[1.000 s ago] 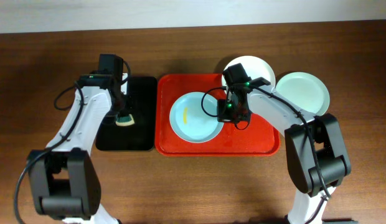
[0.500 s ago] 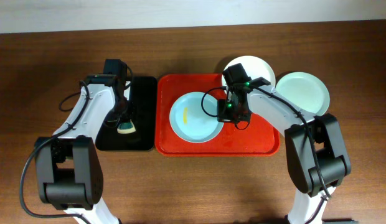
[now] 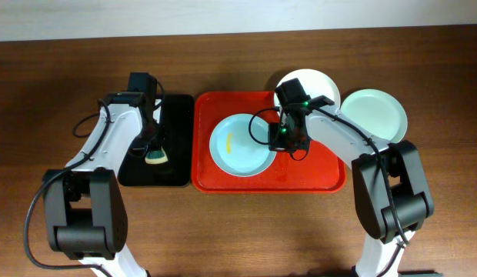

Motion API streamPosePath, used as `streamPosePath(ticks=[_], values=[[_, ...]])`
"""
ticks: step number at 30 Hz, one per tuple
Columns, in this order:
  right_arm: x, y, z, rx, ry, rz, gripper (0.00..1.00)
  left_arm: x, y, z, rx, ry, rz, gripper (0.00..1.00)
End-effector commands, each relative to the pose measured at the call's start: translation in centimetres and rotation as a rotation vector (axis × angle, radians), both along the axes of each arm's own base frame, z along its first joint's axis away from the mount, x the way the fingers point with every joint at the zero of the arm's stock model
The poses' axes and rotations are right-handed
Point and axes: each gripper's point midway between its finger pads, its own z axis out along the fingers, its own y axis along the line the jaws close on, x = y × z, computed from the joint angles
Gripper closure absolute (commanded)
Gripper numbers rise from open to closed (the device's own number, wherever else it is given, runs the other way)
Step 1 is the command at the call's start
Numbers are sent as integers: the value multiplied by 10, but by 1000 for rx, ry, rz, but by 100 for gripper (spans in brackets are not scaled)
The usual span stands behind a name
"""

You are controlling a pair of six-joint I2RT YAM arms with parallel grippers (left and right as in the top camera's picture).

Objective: Clean dirty plates on tray and stack at the side
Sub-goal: 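Carry the sponge with the left gripper toward the stained white plate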

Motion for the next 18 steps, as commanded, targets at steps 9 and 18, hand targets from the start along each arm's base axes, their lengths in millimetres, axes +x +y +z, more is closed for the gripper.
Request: streamPosePath(ticks=[9,18], values=[[0,0,-4,-13,9,0,96,5,0,1,-1,-18,2,100],[0,0,-4,-12,10,0,96,12,19,4,110,-48,17,100]])
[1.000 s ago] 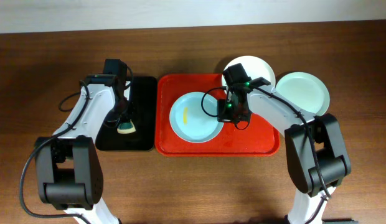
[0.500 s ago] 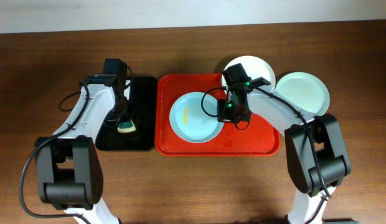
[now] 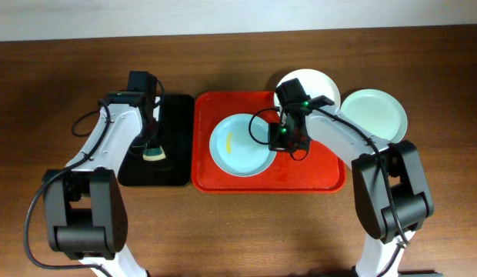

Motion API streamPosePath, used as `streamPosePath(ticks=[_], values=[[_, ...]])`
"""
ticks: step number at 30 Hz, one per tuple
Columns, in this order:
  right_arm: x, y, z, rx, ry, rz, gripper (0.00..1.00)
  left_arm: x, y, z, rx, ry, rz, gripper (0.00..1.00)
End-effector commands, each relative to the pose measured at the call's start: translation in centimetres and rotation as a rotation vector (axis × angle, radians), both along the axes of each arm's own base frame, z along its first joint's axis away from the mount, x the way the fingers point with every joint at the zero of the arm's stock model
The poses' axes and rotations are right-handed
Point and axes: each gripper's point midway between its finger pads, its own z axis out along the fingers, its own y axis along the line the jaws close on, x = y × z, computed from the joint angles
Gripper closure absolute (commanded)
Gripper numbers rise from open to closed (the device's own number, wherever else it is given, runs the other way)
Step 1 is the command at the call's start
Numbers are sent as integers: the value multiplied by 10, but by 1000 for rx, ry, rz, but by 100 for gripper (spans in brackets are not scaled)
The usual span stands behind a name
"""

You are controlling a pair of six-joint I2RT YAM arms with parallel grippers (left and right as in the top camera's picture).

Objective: Clean dirty plates on tray and stack at the side
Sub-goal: 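Carry the sponge with the left gripper toward the stained white plate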

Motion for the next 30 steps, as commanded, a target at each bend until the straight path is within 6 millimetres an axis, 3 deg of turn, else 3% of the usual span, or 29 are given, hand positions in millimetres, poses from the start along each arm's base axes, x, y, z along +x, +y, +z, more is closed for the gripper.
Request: streamPosePath(ticks=[1,5,11,17,21,30], values=[[0,0,-4,-9,11,1,96,4,14,3,85,-15,15,100],[-2,4,-3,15,22,6,96,10,22,5,130,-42,23,100],[-4,5,-3,21,29,7,96,20,1,11,121,-82,-26,100],[-5,9,-1,44,35,11,96,43,-15,38,110,-161,-68,100],[-4,10,-1,46,29,11,96,36,-31,34,17,-130,-91,100],[-2,13,0,66,26,8,96,33,-26,33,50,-118,-90,100]])
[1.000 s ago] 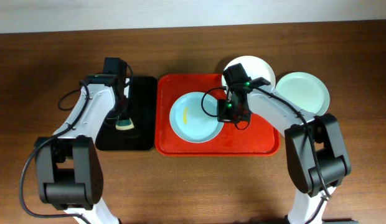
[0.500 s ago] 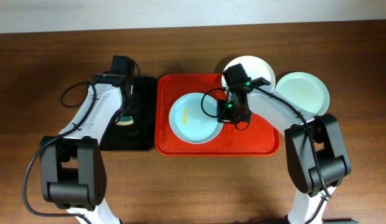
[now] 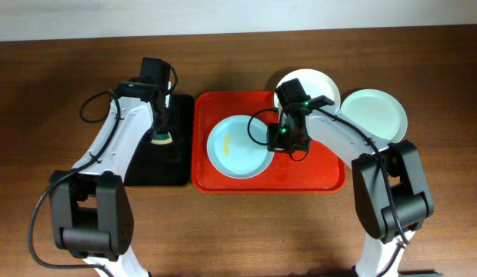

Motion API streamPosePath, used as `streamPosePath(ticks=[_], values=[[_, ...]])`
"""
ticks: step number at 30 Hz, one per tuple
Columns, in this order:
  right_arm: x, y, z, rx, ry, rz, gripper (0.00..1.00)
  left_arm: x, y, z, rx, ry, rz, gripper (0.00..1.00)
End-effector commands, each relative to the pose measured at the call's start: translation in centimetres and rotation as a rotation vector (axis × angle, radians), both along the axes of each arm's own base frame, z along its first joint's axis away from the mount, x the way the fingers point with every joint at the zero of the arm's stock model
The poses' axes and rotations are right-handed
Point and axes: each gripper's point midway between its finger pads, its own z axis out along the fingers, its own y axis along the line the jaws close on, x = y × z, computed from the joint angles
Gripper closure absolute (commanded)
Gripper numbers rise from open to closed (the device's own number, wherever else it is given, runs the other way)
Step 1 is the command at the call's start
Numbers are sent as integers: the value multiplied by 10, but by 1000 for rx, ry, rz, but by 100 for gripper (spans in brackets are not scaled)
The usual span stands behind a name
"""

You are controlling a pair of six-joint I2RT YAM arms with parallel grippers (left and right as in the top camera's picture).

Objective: Clean dirty plates on tray and stack at the side
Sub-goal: 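Carry the sponge with the left gripper toward the stained white plate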

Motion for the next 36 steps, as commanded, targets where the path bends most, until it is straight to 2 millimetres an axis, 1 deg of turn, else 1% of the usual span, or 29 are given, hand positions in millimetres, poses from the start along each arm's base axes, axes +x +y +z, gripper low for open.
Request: streamPosePath(ticks=[1,5,12,15,20,25,36], values=[[2,6,-2,21,6,0,96,1,3,2,25,1,-13,100],[2,6,-2,26,18,-49,96,1,3,2,26,2,-12,100],[3,6,-2,23,15,-50,96,0,3,1,25,6,-16,100],[3,6,-2,27,30,-92,96,1,2,2,38,7,-68,100],[2,9,-2,35,58,-174,96,1,1,1,30,8,-72,100],[4,2,-5,-11,41,-195,96,1,1,1,30,8,-72,100],[1,1,-7,-14,49,-197,96,1,1,1,32,7,-71,100]])
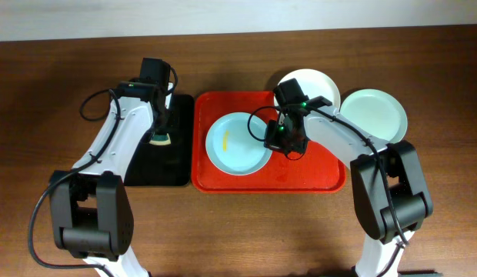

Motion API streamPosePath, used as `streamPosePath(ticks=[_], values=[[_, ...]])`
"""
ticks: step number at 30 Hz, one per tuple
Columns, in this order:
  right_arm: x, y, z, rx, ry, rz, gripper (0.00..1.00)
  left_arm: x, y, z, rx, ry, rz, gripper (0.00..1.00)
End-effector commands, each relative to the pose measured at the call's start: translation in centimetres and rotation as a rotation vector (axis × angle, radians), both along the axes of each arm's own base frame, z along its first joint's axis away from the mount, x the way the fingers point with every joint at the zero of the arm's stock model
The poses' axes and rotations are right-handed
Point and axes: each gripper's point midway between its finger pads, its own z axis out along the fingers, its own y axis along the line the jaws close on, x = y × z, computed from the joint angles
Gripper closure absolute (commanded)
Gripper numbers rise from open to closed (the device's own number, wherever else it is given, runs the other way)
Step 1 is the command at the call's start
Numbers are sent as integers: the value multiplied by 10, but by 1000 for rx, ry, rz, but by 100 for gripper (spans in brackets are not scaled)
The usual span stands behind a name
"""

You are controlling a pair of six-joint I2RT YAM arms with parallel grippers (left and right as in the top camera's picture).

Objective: Clean dirty plates on tray and stack at the side
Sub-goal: 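Carry the sponge with the left gripper toward the stained white plate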

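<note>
A light blue plate (237,144) with a yellow smear lies on the red tray (315,169). My right gripper (275,138) sits at the plate's right rim and seems shut on it. My left gripper (159,132) is shut on a sponge (160,139) with a green underside, held over the black mat (158,165) beside the tray's left edge. A white plate (309,83) rests partly on the tray's back right corner. A pale green plate (375,113) lies on the table to the right.
The wooden table (238,231) extends in front of the tray and mat. Both arms' bases stand at the front edge. Cables loop beside the left arm.
The blue plate has shifted slightly left on the tray with my right gripper on its rim. The left gripper and sponge have barely moved.
At first my left gripper held the sponge low on the mat's middle. Then the sponge sat slightly higher on the mat. Later it was raised toward the mat's right edge near the tray, where it stays. My right gripper stayed at the blue plate's rim throughout.
</note>
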Motion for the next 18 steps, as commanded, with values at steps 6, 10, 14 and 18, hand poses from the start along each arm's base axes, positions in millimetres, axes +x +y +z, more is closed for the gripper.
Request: streamPosePath(ticks=[6,10,14,18], values=[[-3,1,-6,-5,16,-3,96,8,7,5,52,-34,1,100],[-5,6,-6,13,23,5,96,7,2,3,20,-28,-7,100],[-9,15,-6,12,22,29,96,7,-3,3,-7,-23,-15,100],[-10,19,-5,15,16,38,96,7,-2,3,-4,-22,-14,100]])
